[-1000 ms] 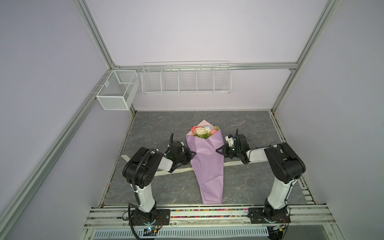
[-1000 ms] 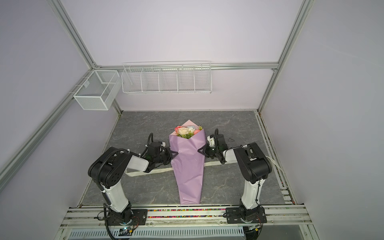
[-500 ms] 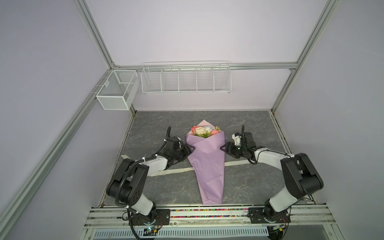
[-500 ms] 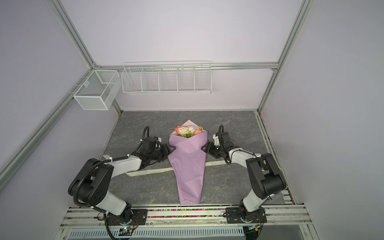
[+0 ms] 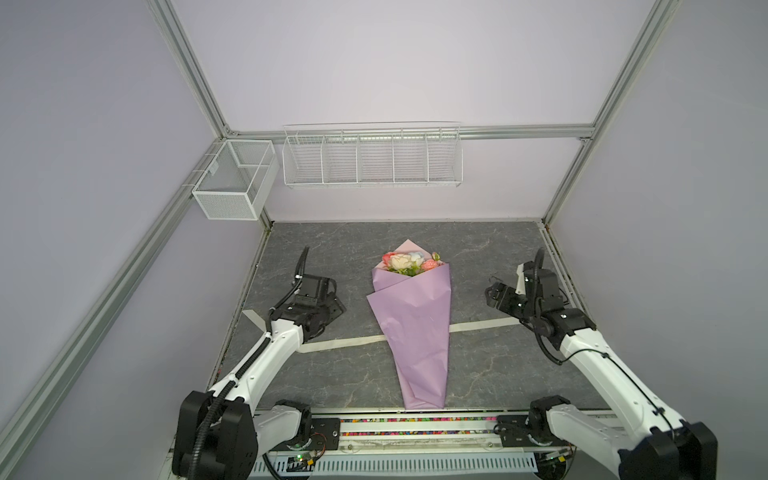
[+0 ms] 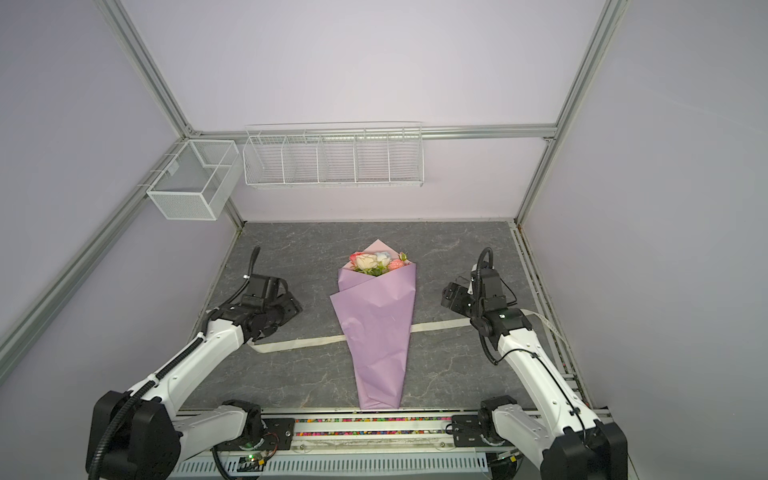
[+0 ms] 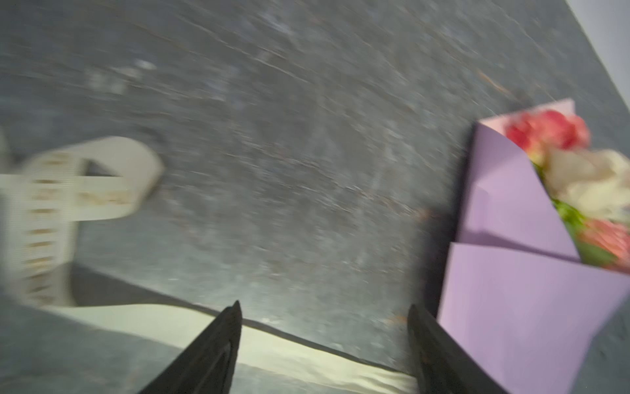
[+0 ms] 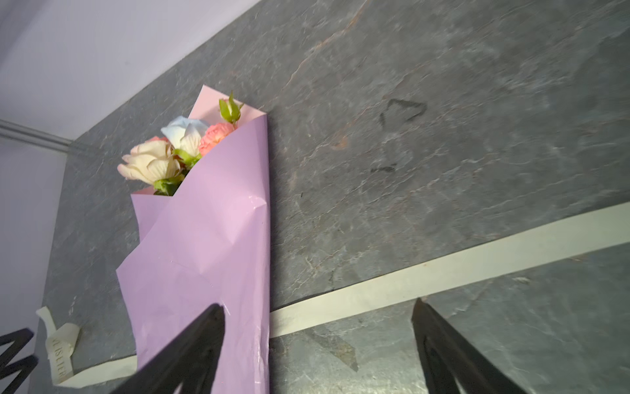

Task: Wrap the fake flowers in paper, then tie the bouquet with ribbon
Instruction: 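Release the lilac cone and move both grippers outward to the ribbon ends, then grasp the cream ribbon ends with the left and right grippers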

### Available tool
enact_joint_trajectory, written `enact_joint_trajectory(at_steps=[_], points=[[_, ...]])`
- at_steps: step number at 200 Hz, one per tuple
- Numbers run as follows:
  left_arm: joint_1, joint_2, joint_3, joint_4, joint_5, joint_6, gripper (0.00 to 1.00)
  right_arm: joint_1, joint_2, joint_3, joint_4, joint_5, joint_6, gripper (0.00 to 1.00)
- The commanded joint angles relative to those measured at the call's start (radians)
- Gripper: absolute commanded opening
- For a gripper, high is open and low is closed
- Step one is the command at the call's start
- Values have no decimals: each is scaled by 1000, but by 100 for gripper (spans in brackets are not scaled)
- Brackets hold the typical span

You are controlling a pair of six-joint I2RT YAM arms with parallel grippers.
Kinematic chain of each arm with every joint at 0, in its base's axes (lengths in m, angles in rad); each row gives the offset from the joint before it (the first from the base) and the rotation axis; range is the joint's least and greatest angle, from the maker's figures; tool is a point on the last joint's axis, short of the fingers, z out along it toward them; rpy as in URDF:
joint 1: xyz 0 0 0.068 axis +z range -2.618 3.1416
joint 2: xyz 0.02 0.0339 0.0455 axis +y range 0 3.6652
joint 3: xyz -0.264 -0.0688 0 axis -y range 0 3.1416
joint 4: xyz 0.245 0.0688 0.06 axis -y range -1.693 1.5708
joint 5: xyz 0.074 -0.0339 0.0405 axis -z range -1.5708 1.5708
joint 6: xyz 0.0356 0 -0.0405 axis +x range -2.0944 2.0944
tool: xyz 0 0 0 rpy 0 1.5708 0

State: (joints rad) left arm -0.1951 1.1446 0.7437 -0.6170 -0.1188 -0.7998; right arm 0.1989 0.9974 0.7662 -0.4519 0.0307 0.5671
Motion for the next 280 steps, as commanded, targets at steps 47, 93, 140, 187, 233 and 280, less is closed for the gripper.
enact_joint_trajectory(at_steps=[47,93,140,187,233,280], points=[[349,-53,-60,-123,11,135,78,-29,25,46,-151,12,-55,89],[351,77,-29,-38,181,163,78,-29,94,48,-106,-64,-71,89],[352,214,76,-98,89,150,78,-29,141,28,-60,-87,-110,89],[352,327,135,-81,79,176,71,-29,184,51,-69,-113,-143,89],[352,397,169,-51,140,205,58,-29,208,45,-53,-103,-145,89],[352,457,195,-21,134,200,51,-29,240,40,-52,-108,-147,89]])
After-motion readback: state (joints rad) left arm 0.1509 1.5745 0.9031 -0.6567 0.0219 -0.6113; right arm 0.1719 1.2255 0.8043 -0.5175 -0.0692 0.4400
